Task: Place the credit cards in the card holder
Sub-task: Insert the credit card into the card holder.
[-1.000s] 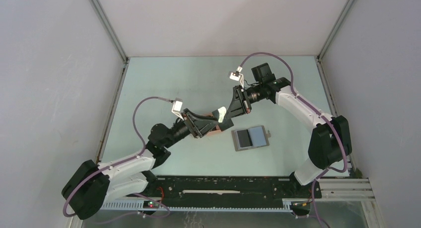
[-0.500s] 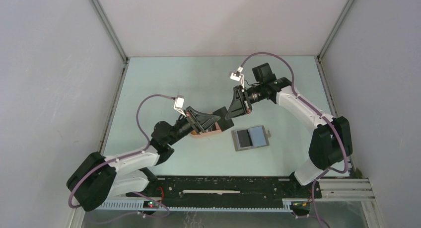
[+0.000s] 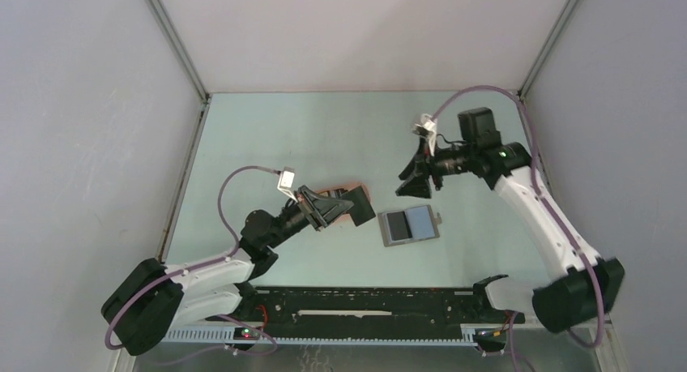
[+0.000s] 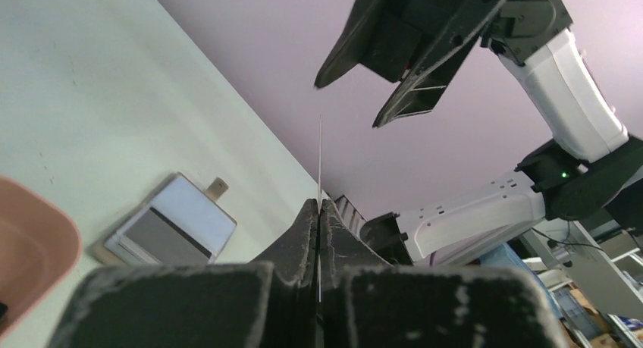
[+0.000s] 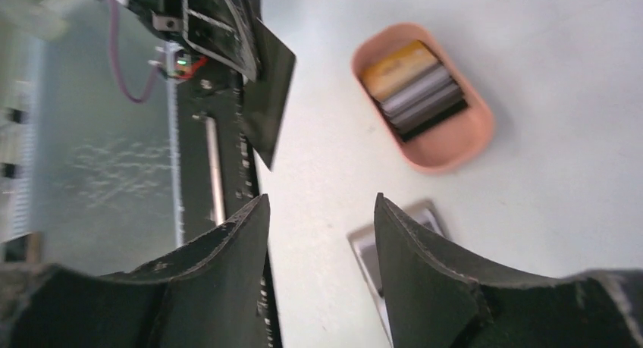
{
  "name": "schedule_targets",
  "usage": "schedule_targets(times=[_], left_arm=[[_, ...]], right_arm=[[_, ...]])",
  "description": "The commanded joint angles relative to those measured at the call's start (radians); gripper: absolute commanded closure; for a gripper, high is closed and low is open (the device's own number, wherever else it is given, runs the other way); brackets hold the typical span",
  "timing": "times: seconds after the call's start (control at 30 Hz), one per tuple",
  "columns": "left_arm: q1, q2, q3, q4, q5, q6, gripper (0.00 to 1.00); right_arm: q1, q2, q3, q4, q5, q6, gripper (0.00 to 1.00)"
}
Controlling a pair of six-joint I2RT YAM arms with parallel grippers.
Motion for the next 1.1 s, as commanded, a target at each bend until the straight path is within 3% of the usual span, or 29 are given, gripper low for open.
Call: schedule_targets(times=[0.0, 0.07, 0.23, 0.57, 0.83, 1.07], left_arm=[[-0.041, -0.020, -0.043, 0.003, -0.032, -0.028, 1.00], [-0.078, 0.007, -0.030, -0.015, -0.068, -0.021, 1.00], [-0.164, 0.149, 0.021, -0.016, -0.200, -0.031, 1.00], [-0.232, 0.658, 0.187, 0.307, -0.318, -0.194, 1.00], [-0.268, 0.791, 0.257, 0.248, -0.495, -0.212, 1.00], [-0.294, 0.858, 0.296, 0.198, -0.566, -0.217, 1.00]], right_arm=[[-0.080, -0.192, -0.118, 0.056, 0.138, -0.107, 0.28], [-0.137, -0.234, -0.182, 0.110, 0.134, -0.047, 0.03], [-0.164, -0.144, -0.227, 0.039, 0.187, -0.033, 0.01], [-0.163, 0.078, -0.255, 0.062, 0.495, 0.021, 0.28], [-0.145, 0.299, -0.190, -0.041, 0.526, -0.003, 0.61], [-0.127, 0.385, -0.176, -0.063, 0.573, -0.004, 0.70]])
